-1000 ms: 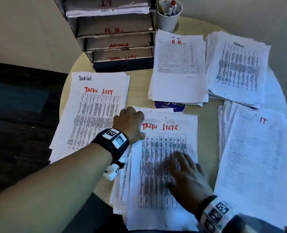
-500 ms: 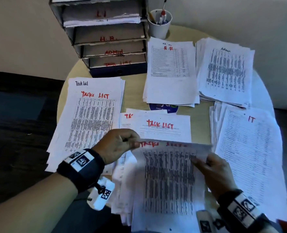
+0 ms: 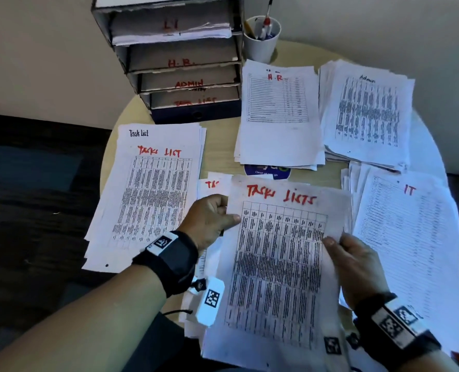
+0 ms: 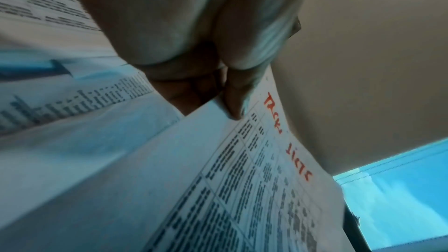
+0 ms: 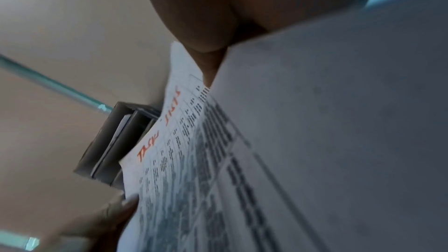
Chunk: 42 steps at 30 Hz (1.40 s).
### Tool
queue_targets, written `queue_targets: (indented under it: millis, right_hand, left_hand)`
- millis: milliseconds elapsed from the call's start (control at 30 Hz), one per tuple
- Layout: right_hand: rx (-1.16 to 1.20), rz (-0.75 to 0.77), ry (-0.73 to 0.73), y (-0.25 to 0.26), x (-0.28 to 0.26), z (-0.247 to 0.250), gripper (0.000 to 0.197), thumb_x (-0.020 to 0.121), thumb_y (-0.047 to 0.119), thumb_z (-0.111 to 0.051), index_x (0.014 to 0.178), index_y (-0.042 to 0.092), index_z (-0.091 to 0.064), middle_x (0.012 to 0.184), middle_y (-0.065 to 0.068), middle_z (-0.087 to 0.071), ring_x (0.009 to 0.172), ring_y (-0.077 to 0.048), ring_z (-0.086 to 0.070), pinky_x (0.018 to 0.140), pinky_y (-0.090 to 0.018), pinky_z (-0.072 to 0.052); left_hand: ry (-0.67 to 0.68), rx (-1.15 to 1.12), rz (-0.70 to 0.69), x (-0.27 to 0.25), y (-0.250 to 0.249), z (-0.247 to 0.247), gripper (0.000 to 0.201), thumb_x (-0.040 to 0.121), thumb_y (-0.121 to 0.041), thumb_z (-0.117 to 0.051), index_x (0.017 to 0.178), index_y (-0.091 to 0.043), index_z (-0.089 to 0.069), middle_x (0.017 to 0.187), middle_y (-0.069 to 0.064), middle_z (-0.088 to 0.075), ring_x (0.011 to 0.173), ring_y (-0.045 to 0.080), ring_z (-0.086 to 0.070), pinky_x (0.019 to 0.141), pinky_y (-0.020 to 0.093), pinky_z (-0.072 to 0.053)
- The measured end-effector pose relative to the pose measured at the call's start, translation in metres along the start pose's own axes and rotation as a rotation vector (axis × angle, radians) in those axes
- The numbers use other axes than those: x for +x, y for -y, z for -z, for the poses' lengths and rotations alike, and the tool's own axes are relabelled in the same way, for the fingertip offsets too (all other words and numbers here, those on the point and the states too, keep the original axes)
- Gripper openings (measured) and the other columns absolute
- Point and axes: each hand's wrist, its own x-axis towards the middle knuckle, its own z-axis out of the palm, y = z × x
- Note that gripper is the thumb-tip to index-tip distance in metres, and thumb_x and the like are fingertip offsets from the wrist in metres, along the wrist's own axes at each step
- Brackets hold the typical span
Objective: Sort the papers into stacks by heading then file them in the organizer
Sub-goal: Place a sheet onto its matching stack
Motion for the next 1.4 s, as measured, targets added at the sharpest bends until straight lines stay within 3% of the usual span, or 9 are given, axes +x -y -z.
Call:
queue_targets:
  millis: [233,400,567,667,700,733,833,1067,1400]
  right_hand:
    - [0.050,-0.050,-0.036,-0.002,0.006,-0.011,0.030,0.081,0.025,-0.078,0.108,0.020,-0.066,0.093,0.003,-0.075,0.082,-0.005,-0.071,0.071,-0.025,-0.057]
    - [-0.234,0.062,-0.172,-0.001,0.009,-0.010,0.032,0.090,0.027,-0.069,0.063,0.013,-0.058,0.051,0.004,-0.049,0.051,-0.015,-0.045,0.050,-0.027,-0.038]
    - [-0.026,-0.033,-0.352,-0.013,0.021,0.038,0.036,0.091,0.031,-0.065,0.067,0.006,-0.055,0.044,0.005,-0.049,0.043,-0.008,-0.040,0.045,-0.023,-0.038]
    - [0.345,-0.120,-0.195,-0.015,0.020,0.069,0.028,0.097,0.026,-0.056,0.073,0.020,-0.069,0.058,0.011,-0.067,0.051,-0.007,-0.062,0.047,-0.021,-0.053]
    - [0.404,-0.133,-0.094,-0.012,0.018,0.076,0.035,0.100,0.023,-0.051,0.073,0.028,-0.073,0.065,0.012,-0.071,0.057,-0.005,-0.067,0.050,-0.023,-0.057]
    - [0.434,-0.154,-0.042,-0.014,0.017,0.079,0.041,0.101,0.021,-0.048,0.073,0.032,-0.075,0.067,0.011,-0.073,0.060,-0.005,-0.069,0.052,-0.025,-0.058]
    - [0.384,-0.167,0.045,-0.013,0.006,0.067,0.017,0.095,0.018,-0.056,0.088,0.015,-0.071,0.078,-0.002,-0.076,0.060,-0.013,-0.069,0.054,-0.026,-0.057]
    - [-0.008,-0.001,0.017,-0.032,-0.015,0.019,0.015,0.073,0.002,-0.080,0.068,0.012,-0.070,0.045,0.016,-0.058,0.046,0.005,-0.051,0.048,-0.008,-0.040]
    - [0.120,-0.006,0.076,-0.021,-0.004,0.052,0.050,0.066,0.008,-0.078,0.113,0.019,-0.064,0.099,-0.006,-0.077,0.089,-0.024,-0.074,0.072,-0.041,-0.060]
  left_hand:
    - [-0.094,0.013,-0.006,-0.002,0.003,-0.002,0.033,0.076,-0.015,-0.084,0.073,-0.006,-0.053,0.054,-0.010,-0.058,0.050,0.008,-0.049,0.054,0.023,-0.046]
    - [-0.142,-0.021,0.026,0.005,0.019,0.004,0.095,0.052,-0.064,-0.089,0.119,-0.003,-0.059,0.120,0.013,-0.067,0.107,0.030,-0.062,0.100,0.043,-0.049]
    - [-0.215,-0.021,0.060,0.013,0.023,0.012,0.028,0.086,-0.029,-0.076,0.094,-0.003,-0.070,0.093,0.000,-0.073,0.083,0.019,-0.068,0.084,0.029,-0.050]
    - [-0.264,0.030,0.071,0.015,0.024,0.016,0.048,0.085,-0.040,-0.072,0.096,0.006,-0.063,0.081,-0.006,-0.047,0.073,0.010,-0.041,0.073,0.034,-0.050]
    - [-0.276,0.045,0.075,0.015,0.023,0.016,0.042,0.088,-0.038,-0.071,0.092,0.003,-0.064,0.113,0.007,-0.043,0.099,0.041,-0.054,0.066,0.034,-0.049]
    - [-0.263,0.066,0.062,0.013,0.020,0.016,0.034,0.091,-0.033,-0.068,0.083,-0.001,-0.062,0.060,0.014,-0.050,0.050,0.029,-0.043,0.058,0.030,-0.042]
    - [-0.130,0.057,0.023,0.007,0.014,0.012,0.019,0.098,-0.024,-0.060,0.095,-0.007,-0.069,0.056,-0.006,-0.050,0.047,0.012,-0.039,0.049,0.023,-0.034]
    - [0.315,-0.013,0.096,-0.022,0.018,-0.008,0.012,0.100,-0.005,-0.054,0.104,-0.003,-0.065,0.084,0.012,-0.060,0.071,0.018,-0.050,0.063,0.026,-0.042]
    - [-0.192,0.893,0.107,0.031,0.003,-0.008,0.074,0.071,-0.044,-0.074,0.133,-0.014,-0.044,0.126,0.010,-0.046,0.113,0.029,-0.050,0.092,0.039,-0.050]
